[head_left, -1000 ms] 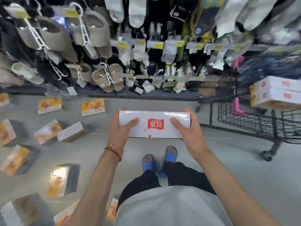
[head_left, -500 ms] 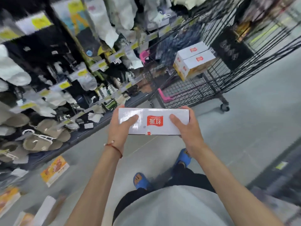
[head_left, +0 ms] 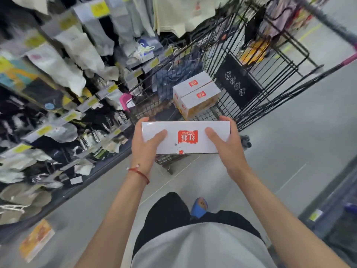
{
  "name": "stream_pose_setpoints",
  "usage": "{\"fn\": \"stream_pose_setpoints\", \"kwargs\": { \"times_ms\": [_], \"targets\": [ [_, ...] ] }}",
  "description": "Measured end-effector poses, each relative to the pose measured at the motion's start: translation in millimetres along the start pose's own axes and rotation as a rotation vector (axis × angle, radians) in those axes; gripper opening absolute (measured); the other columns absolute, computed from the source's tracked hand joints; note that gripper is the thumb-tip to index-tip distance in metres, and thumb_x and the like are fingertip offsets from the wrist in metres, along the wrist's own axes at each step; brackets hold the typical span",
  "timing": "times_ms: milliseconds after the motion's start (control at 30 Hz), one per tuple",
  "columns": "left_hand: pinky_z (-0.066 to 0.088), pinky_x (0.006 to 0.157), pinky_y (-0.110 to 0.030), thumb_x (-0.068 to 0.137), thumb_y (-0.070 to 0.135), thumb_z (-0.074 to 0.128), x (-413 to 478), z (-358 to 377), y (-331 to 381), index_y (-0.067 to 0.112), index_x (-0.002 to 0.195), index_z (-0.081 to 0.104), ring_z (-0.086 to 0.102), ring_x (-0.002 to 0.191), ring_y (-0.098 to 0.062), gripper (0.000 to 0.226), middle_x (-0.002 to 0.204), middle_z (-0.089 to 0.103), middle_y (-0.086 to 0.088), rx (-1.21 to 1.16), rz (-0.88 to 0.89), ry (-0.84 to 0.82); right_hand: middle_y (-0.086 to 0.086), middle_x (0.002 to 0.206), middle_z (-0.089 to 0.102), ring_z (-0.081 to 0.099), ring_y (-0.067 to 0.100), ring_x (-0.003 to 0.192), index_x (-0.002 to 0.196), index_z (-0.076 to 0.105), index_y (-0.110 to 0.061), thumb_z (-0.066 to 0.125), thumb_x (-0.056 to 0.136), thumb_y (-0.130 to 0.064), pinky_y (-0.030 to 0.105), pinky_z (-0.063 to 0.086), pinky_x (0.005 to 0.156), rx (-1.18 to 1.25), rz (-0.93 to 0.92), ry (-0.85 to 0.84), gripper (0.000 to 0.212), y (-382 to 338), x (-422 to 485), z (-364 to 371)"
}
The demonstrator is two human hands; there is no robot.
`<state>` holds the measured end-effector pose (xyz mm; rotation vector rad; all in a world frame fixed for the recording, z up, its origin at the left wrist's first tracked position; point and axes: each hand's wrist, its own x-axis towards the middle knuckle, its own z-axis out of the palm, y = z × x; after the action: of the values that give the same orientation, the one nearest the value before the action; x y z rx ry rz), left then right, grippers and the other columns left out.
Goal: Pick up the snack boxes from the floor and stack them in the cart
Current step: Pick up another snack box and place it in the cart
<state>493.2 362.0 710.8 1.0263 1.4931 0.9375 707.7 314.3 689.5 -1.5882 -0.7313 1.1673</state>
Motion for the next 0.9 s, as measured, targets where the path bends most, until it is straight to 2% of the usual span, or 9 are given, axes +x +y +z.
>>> {"fn": "stream_pose_setpoints", "kwargs": {
  "times_ms": [200, 267, 333, 367, 467, 600, 667, 800, 900],
  "targets": [
    [0.059, 0.087, -0.036, 0.092, 0.018, 0.073, 61.4, 46.7, 26.7, 0.032, 0.132, 0.047, 0.069, 0.103, -0.021, 0.05, 0.117, 0.066, -0.002, -0.002, -0.021, -0.015, -0.013, 0.116, 0.065, 0.068, -0.005, 0.095, 0.135, 0.049, -0.034, 0.074, 0.095, -0.026, 0.015, 0.055, 0.071, -0.005, -0.011, 0.017, 0.048, -33.7, 74.2, -16.3],
    [0.059, 0.084, -0.03, 0.092, 0.02, 0.072, 84.0, 58.1, 30.3, 0.031, 0.132, 0.046, 0.069, 0.104, -0.018, 0.049, 0.117, 0.066, 0.0, 0.024, -0.02, -0.036, -0.015, 0.116, 0.064, 0.067, -0.009, 0.091, 0.133, 0.049, -0.034, 0.075, 0.094, -0.023, 0.013, 0.055, 0.069, -0.019, -0.004, 0.025, 0.049, -40.3, 97.4, -17.1],
    [0.056, 0.079, -0.019, 0.093, 0.019, 0.071, 107.7, 70.8, 32.3, 0.031, 0.131, 0.045, 0.066, 0.101, -0.013, 0.048, 0.114, 0.064, 0.006, 0.028, -0.027, -0.049, -0.014, 0.117, 0.064, 0.068, -0.003, 0.097, 0.133, 0.049, -0.034, 0.077, 0.092, -0.021, 0.015, 0.056, 0.072, -0.022, 0.014, 0.03, 0.052, -44.3, 121.0, -18.2],
    [0.055, 0.08, -0.02, 0.093, 0.017, 0.071, 119.2, 76.6, 30.9, 0.03, 0.131, 0.045, 0.064, 0.101, -0.012, 0.049, 0.112, 0.062, 0.008, 0.022, -0.048, -0.051, -0.013, 0.116, 0.065, 0.069, -0.003, 0.096, 0.133, 0.048, -0.034, 0.078, 0.092, -0.018, 0.016, 0.056, 0.071, -0.019, 0.032, 0.025, 0.053, -45.1, 132.3, -18.8],
    [0.057, 0.091, -0.041, 0.091, 0.022, 0.074, 146.8, 92.9, 25.3, 0.032, 0.132, 0.045, 0.064, 0.107, -0.018, 0.051, 0.115, 0.059, 0.009, 0.04, -0.127, -0.056, -0.012, 0.115, 0.064, 0.069, -0.006, 0.091, 0.136, 0.046, -0.033, 0.081, 0.088, -0.014, 0.015, 0.057, 0.067, -0.039, 0.088, 0.013, 0.062, -44.1, 162.2, -22.0],
    [0.054, 0.084, -0.029, 0.092, 0.023, 0.072, 179.6, 113.9, 7.0, 0.028, 0.137, 0.042, 0.064, 0.104, -0.015, 0.055, 0.117, 0.062, 0.003, 0.063, -0.221, -0.049, -0.015, 0.121, 0.059, 0.063, 0.005, 0.108, 0.134, 0.042, -0.04, 0.084, 0.085, -0.014, 0.018, 0.06, 0.073, -0.086, 0.149, -0.056, 0.07, -35.0, 203.7, -29.3],
    [0.055, 0.087, -0.03, 0.092, 0.023, 0.073, 189.6, 125.2, -2.1, 0.028, 0.138, 0.041, 0.064, 0.105, -0.017, 0.057, 0.117, 0.062, 0.003, 0.068, -0.28, -0.038, -0.016, 0.123, 0.059, 0.062, 0.009, 0.115, 0.131, 0.041, -0.044, 0.084, 0.084, -0.015, 0.023, 0.062, 0.082, -0.108, 0.187, -0.086, 0.07, -27.2, 222.8, -34.9],
    [0.052, 0.062, -0.012, 0.092, 0.016, 0.072, 202.2, 151.8, -22.5, 0.023, 0.135, 0.042, 0.063, 0.091, -0.008, 0.052, 0.113, 0.061, 0.001, 0.059, -0.393, 0.001, -0.016, 0.131, 0.057, 0.06, 0.016, 0.125, 0.136, 0.038, -0.045, 0.087, 0.081, -0.018, 0.035, 0.058, 0.099, -0.167, 0.25, -0.147, 0.078, -8.3, 262.6, -50.1],
    [0.053, 0.058, -0.016, 0.092, 0.014, 0.071, 212.1, 174.6, -38.4, 0.023, 0.131, 0.042, 0.063, 0.087, -0.01, 0.048, 0.108, 0.06, 0.001, 0.062, -0.462, 0.054, -0.019, 0.128, 0.058, 0.062, 0.014, 0.123, 0.14, 0.035, -0.04, 0.087, 0.08, -0.013, 0.035, 0.058, 0.1, -0.188, 0.319, -0.201, 0.084, 7.0, 297.1, -61.6]
  ]
}}
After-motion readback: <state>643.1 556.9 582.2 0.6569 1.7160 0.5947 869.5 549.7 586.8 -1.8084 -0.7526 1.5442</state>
